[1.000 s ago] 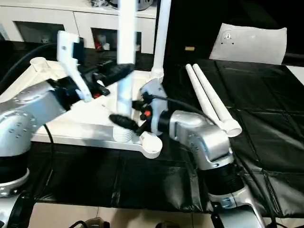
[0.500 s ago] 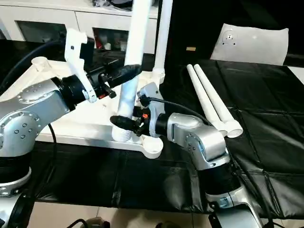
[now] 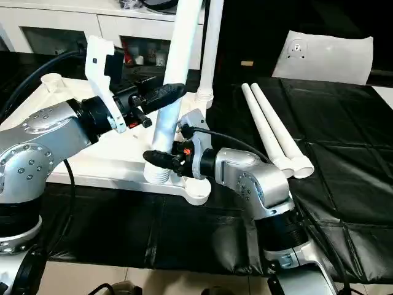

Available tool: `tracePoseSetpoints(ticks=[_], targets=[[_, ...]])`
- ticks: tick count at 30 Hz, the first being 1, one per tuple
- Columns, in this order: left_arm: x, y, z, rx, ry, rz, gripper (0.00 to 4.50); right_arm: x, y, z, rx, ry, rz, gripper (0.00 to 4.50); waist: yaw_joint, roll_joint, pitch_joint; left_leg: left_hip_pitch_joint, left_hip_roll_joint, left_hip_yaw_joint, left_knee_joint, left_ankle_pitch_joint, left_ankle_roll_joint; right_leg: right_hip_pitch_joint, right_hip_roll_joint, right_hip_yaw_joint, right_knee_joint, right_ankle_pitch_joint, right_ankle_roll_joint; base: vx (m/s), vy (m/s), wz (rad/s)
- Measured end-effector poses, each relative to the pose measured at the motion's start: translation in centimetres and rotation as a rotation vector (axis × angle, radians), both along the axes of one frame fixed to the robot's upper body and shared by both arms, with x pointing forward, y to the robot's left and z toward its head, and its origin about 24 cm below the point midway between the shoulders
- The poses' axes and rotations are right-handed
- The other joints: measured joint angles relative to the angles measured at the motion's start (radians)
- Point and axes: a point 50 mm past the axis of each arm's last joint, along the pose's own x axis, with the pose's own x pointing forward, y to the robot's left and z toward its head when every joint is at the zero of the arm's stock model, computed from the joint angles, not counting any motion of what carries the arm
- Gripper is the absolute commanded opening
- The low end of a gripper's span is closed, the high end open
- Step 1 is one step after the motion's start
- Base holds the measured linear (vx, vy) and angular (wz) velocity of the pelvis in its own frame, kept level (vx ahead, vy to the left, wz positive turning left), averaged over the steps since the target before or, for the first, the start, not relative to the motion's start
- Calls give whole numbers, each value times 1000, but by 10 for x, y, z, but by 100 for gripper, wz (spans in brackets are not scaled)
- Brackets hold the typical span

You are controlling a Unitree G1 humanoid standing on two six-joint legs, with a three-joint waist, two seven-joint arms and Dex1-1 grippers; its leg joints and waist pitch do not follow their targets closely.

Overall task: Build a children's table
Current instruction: Pick table leg

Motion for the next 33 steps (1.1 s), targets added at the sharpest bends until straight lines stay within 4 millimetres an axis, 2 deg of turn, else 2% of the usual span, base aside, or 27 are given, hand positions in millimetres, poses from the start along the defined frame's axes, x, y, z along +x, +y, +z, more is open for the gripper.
tracePoseSetpoints(ticks=[5, 14, 15, 23, 33], targets=[[-1, -1, 0, -3, 0, -14, 172, -1, 1, 0, 2, -1, 11, 292, 0, 0, 0, 0, 0, 0, 0, 0, 0, 0, 0, 0, 0, 0, 0, 0, 0, 0], [-1, 0, 0, 5, -5, -24, 172, 0, 1, 1, 2, -10, 0, 292, 0, 0, 0, 0, 0, 0, 0, 0, 0, 0, 0, 0, 0, 0, 0, 0, 0, 0], [-1, 0, 0, 6, -6, -26, 172, 0, 1, 1, 1, -10, -1, 266, 0, 0, 0, 0, 0, 0, 0, 0, 0, 0, 0, 0, 0, 0, 0, 0, 0, 0], [-1, 0, 0, 12, -10, -36, 172, 2, -1, 1, -10, -32, -14, 198, 0, 0, 0, 0, 0, 0, 0, 0, 0, 0, 0, 0, 0, 0, -1, 0, 0, 0], [-1, -1, 1, -19, 10, -26, 172, 2, -2, 2, -1, -35, -17, 191, 0, 0, 0, 0, 0, 0, 0, 0, 0, 0, 0, 0, 0, 0, -1, 0, 0, 0]])
